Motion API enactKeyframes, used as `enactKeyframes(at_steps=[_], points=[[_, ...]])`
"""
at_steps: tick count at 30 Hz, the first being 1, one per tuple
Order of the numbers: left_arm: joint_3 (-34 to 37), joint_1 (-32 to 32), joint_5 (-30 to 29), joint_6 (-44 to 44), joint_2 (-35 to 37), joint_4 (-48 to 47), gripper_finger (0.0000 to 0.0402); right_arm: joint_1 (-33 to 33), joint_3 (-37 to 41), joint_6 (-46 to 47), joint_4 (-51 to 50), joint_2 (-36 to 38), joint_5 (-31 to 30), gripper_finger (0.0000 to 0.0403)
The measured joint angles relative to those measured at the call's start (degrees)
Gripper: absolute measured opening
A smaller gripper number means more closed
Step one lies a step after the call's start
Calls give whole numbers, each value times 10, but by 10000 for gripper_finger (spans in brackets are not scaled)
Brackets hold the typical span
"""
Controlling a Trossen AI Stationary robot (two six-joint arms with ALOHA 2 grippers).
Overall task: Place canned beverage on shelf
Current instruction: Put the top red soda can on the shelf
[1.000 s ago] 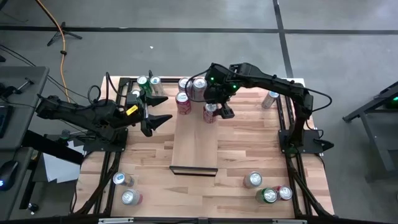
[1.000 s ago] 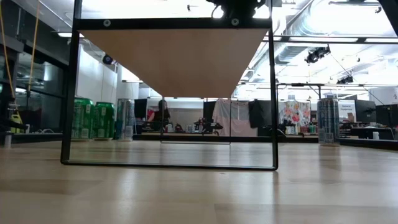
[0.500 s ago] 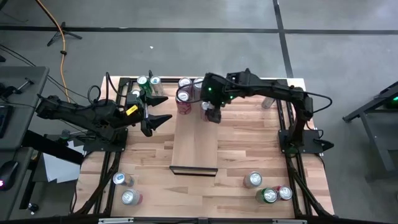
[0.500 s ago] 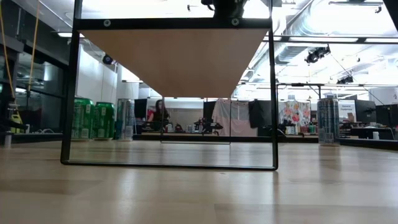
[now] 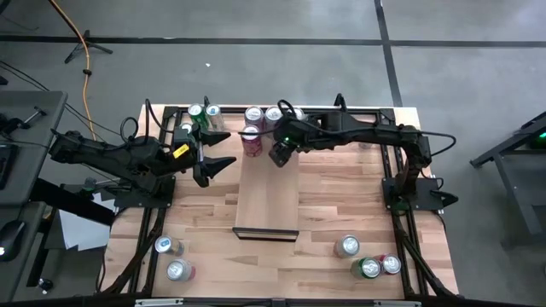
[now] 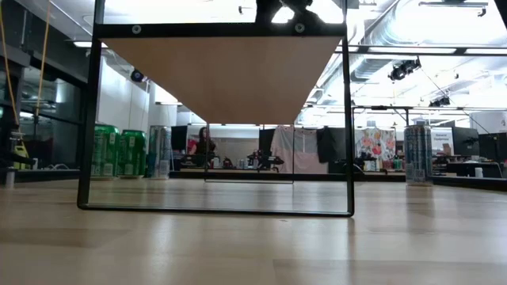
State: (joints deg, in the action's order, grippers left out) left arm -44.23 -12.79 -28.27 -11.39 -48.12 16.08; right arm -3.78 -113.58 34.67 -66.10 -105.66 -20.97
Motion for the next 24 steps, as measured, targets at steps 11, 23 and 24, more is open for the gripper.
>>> enactKeyframes(at_steps=[11, 23, 24], points=[[0, 0, 0, -5, 0, 0, 348, 2, 0, 47, -14, -28, -32, 289], [0, 0, 0, -5, 0, 0, 348, 0, 0, 55, -22, -32, -20, 327], [0, 0, 0, -5, 0, 0, 348, 1, 0, 55, -22, -33, -20, 329]])
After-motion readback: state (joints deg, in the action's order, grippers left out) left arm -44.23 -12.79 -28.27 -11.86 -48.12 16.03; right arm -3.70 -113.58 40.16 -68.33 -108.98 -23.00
